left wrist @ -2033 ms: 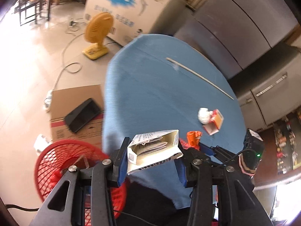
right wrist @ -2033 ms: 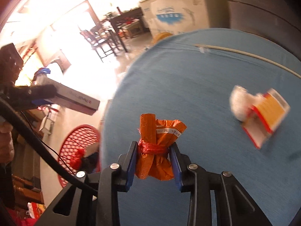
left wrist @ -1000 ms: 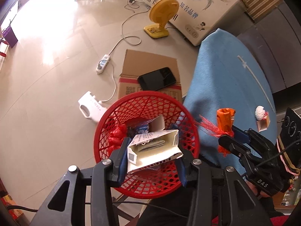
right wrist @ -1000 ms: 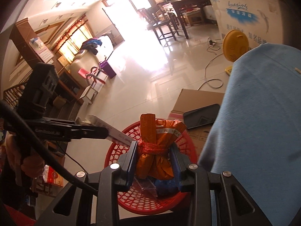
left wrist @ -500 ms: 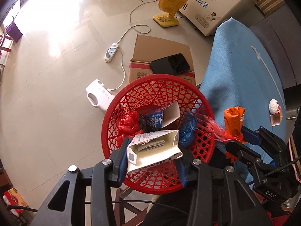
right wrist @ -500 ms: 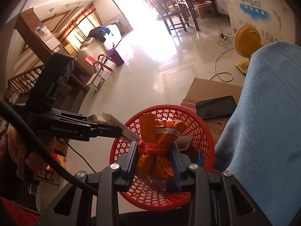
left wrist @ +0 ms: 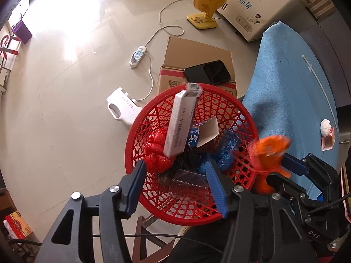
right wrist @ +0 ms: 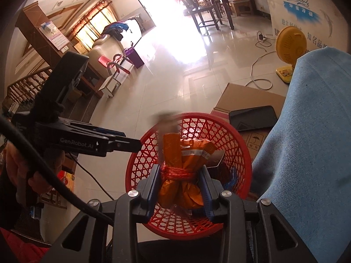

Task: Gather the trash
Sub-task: 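Open both tools to drop the box and wrapper into the basket, then move both tools back from the basket to the table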

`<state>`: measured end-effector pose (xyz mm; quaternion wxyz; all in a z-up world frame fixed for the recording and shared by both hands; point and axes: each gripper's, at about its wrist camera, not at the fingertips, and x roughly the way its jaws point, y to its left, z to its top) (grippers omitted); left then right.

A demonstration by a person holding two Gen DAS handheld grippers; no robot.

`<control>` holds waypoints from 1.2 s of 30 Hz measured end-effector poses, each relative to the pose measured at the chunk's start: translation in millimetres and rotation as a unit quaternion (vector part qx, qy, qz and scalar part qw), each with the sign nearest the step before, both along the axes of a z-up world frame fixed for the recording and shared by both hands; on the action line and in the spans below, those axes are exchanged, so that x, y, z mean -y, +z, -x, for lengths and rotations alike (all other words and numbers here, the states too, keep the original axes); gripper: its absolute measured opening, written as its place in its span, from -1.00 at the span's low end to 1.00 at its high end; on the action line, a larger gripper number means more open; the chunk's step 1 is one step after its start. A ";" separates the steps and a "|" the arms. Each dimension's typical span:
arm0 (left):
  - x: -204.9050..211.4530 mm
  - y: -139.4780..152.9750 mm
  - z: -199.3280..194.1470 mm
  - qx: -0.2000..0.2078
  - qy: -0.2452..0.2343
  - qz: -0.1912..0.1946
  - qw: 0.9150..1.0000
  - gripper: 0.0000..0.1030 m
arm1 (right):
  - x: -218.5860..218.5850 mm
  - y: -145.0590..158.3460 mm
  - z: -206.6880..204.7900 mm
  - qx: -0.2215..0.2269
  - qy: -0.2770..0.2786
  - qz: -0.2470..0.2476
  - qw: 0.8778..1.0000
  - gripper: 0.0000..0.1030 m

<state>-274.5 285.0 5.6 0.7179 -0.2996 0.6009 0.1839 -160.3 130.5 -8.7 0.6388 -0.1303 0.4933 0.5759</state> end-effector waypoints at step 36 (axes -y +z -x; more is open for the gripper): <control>39.9 35.4 -43.0 0.039 -0.077 -0.076 0.993 0.23 | 75.5 28.6 -70.4 -0.006 -0.159 -0.045 0.986 0.13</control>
